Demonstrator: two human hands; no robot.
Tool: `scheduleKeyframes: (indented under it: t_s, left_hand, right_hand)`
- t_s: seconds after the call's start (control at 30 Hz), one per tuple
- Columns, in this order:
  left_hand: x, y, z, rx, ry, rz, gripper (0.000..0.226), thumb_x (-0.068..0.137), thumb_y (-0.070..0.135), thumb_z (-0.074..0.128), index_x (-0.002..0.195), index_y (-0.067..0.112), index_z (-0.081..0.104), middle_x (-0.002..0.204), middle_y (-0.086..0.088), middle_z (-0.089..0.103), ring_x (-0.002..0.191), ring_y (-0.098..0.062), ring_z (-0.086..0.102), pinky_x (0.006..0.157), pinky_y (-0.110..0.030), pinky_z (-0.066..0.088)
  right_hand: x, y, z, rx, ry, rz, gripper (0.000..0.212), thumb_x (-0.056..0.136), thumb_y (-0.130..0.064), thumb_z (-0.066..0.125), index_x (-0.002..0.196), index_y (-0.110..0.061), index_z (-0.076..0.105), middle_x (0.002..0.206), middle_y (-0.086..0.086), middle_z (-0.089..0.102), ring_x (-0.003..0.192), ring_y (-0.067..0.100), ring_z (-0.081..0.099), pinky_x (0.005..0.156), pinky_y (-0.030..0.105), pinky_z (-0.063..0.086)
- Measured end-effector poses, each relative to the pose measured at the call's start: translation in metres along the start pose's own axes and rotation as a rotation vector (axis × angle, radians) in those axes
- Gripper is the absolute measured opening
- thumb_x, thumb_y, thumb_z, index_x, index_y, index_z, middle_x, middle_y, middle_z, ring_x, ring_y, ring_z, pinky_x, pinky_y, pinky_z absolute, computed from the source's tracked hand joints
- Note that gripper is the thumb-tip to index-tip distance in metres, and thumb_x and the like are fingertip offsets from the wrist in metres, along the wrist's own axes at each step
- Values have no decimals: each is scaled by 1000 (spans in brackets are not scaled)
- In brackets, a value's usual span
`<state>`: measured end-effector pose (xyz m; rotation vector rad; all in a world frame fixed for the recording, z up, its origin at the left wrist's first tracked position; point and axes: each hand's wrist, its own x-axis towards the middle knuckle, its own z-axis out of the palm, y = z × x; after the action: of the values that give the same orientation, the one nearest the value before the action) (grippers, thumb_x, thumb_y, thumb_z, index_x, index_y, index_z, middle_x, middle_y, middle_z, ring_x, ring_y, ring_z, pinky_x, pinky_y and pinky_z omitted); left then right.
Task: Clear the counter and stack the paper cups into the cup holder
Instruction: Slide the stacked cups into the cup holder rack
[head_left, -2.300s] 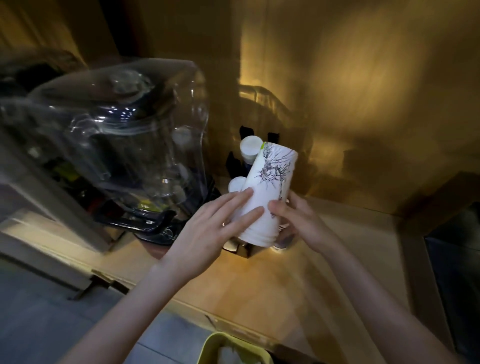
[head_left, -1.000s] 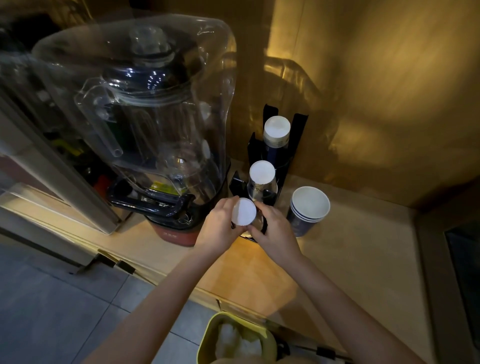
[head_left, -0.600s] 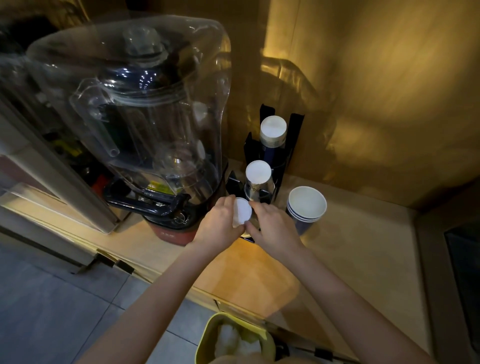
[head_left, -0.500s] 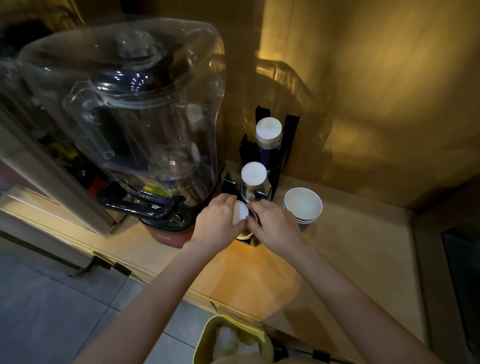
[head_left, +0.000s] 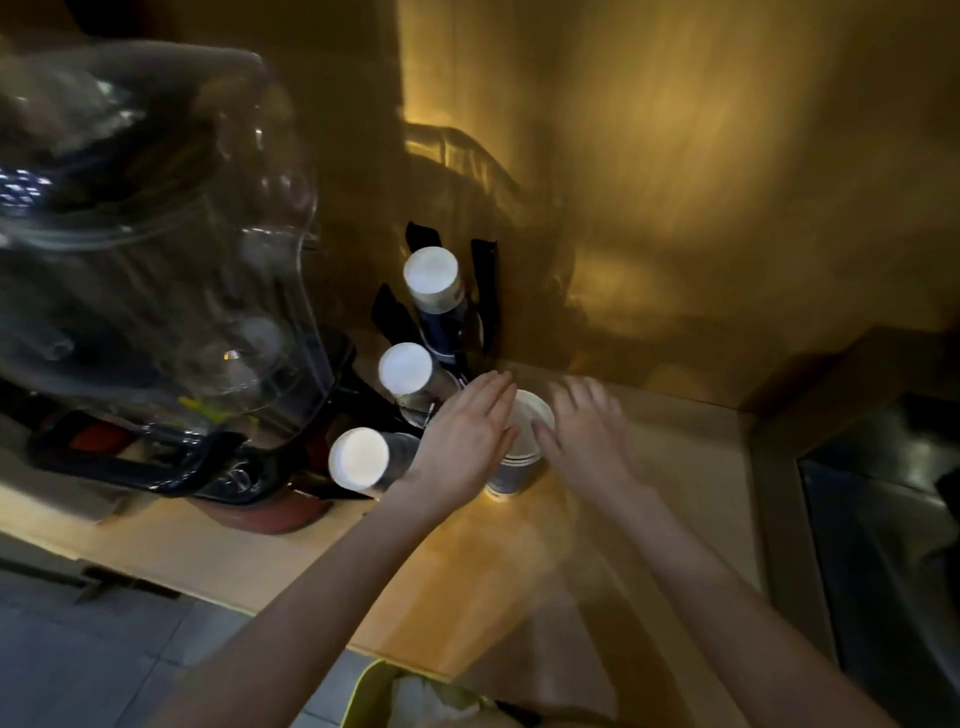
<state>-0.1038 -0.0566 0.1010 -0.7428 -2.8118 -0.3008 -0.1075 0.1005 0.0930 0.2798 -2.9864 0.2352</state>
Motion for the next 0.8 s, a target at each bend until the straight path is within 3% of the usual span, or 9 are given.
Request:
scheduleKeyframes:
  t_s: [0.1, 0.17, 0.27, 0.37, 0.5, 0.6, 0.7, 0.8]
  left_hand:
    - [6, 5, 23, -48, -137, -151, 56, 96, 29, 36, 141, 2, 18, 152, -17, 22, 142, -28, 18, 116, -33, 14]
    - [7, 7, 30, -107, -214, -284, 56, 97, 27, 32, 143, 3, 8, 155, -16, 13, 143, -26, 11, 117, -33, 12]
    - [7, 8, 32, -244, -244, -440, 56, 96, 23, 36, 142, 5, 11, 147, -21, 31, 134, -31, 34, 108, -37, 34]
    - [8, 5, 35, -290, -235, -525, 57, 93, 23, 40, 142, 9, 13, 125, -25, 54, 107, -35, 58, 87, -45, 52]
    - [9, 6, 31, -336, -244, -545, 51, 92, 23, 43, 137, 8, 23, 116, -24, 60, 98, -35, 61, 81, -45, 54]
    - [14, 4, 20, -547, -246, -582, 38, 92, 21, 45, 126, 6, 41, 112, -18, 61, 98, -31, 59, 84, -42, 53]
    - [20, -1, 6, -1001, -307, -867, 36, 94, 26, 41, 121, 4, 51, 114, -19, 61, 94, -29, 61, 85, -44, 53]
    - [25, -3, -5, -1244, -435, -1051, 53, 92, 45, 37, 117, 1, 52, 109, -26, 65, 91, -33, 66, 82, -40, 55]
  right_hand:
    - [-6, 13, 12, 11, -132, 44, 49, 93, -39, 39, 132, -10, 39, 140, 11, 46, 131, 28, 34, 105, 40, 29]
    - [-7, 17, 17, 46, -173, 70, 47, 94, -41, 36, 129, -11, 42, 136, 10, 48, 128, 27, 36, 104, 39, 28]
    - [-4, 18, 22, 127, -181, 86, 41, 93, -40, 37, 116, -9, 52, 122, 13, 58, 118, 30, 45, 98, 40, 33]
    - [-4, 19, 23, 287, -225, 149, 37, 92, -37, 40, 112, -10, 54, 106, 15, 66, 101, 34, 57, 85, 40, 44]
    - [-1, 15, 24, 793, -281, 352, 27, 88, -20, 47, 110, -8, 57, 70, 9, 62, 62, 25, 58, 61, 35, 51]
    - [4, 15, 21, 977, -271, 478, 18, 84, -9, 45, 93, -7, 60, 52, 6, 56, 38, 16, 48, 40, 23, 42]
    - [6, 19, 9, 975, -221, 469, 17, 83, -10, 47, 71, -14, 58, 49, 5, 53, 33, 12, 46, 37, 19, 39]
    - [10, 23, -9, 898, -116, 351, 17, 80, -21, 48, 65, -16, 56, 48, 1, 53, 44, 19, 49, 52, 35, 45]
